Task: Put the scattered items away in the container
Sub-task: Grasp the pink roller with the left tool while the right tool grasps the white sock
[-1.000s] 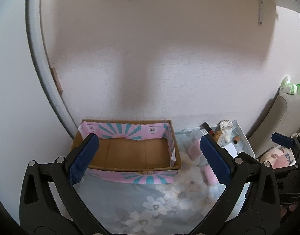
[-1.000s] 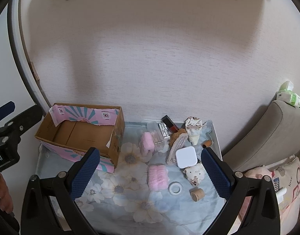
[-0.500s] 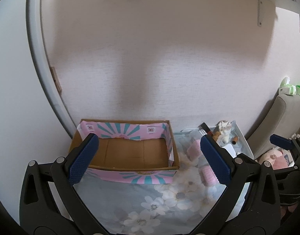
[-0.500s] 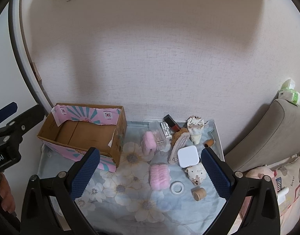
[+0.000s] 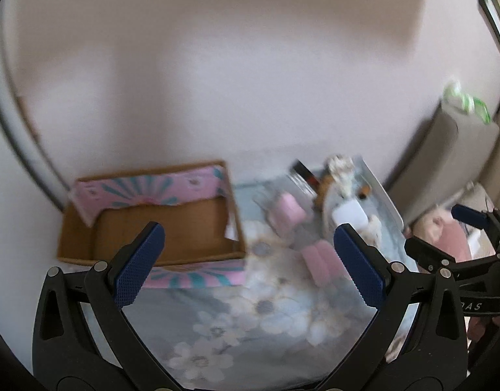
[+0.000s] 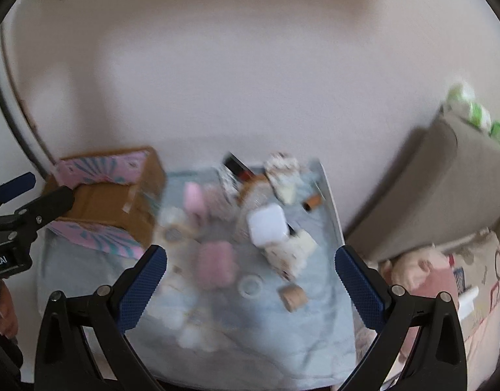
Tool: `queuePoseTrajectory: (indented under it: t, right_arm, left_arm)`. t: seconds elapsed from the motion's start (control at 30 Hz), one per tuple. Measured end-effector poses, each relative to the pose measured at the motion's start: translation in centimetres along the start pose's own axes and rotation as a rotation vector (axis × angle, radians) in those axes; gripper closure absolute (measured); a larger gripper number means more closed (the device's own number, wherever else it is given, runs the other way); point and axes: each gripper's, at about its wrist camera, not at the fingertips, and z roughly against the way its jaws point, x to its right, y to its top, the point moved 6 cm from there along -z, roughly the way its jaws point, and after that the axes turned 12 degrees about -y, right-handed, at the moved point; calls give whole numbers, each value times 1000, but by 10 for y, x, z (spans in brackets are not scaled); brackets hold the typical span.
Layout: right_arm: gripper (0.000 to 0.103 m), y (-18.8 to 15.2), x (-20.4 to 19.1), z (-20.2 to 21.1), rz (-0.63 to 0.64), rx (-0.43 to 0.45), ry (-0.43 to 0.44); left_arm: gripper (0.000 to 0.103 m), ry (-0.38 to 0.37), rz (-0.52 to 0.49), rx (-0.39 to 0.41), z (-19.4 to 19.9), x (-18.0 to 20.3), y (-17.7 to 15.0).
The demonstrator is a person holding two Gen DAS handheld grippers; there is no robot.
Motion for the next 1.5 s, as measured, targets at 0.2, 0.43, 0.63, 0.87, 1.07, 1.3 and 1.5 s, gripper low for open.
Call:
queuePoseTrajectory:
  t: [0.2, 0.43, 0.63, 0.87, 1.07, 1.3, 1.5]
  right_arm:
    - [1, -35, 33, -41, -97, -77, -44]
    - [1, -56, 48, -91, -71, -112, -65]
    - [1, -56, 50, -130, -66, -126, -21]
    - [3, -51, 41, -165, -64, -137, 9]
    - [42, -50, 37, -183, -71, -172, 41]
    - [67, -52, 35, -180, -87, -175, 53]
    - [72, -52, 35, -164, -112, -162, 48]
  left_arm:
    - [3, -25, -62, -84, -65, 27, -16]
    - [13, 35, -94, -154, -146, 42, -27]
    - [19, 84, -70, -192, -191, 36, -35]
    - [38, 134, -47, -226, -225, 23, -37]
    - [77, 118, -7, -257, -238, 15, -42]
    - [82, 104, -7, -245, -233, 15, -41]
    - [82, 87, -17, -226, -217, 20, -35]
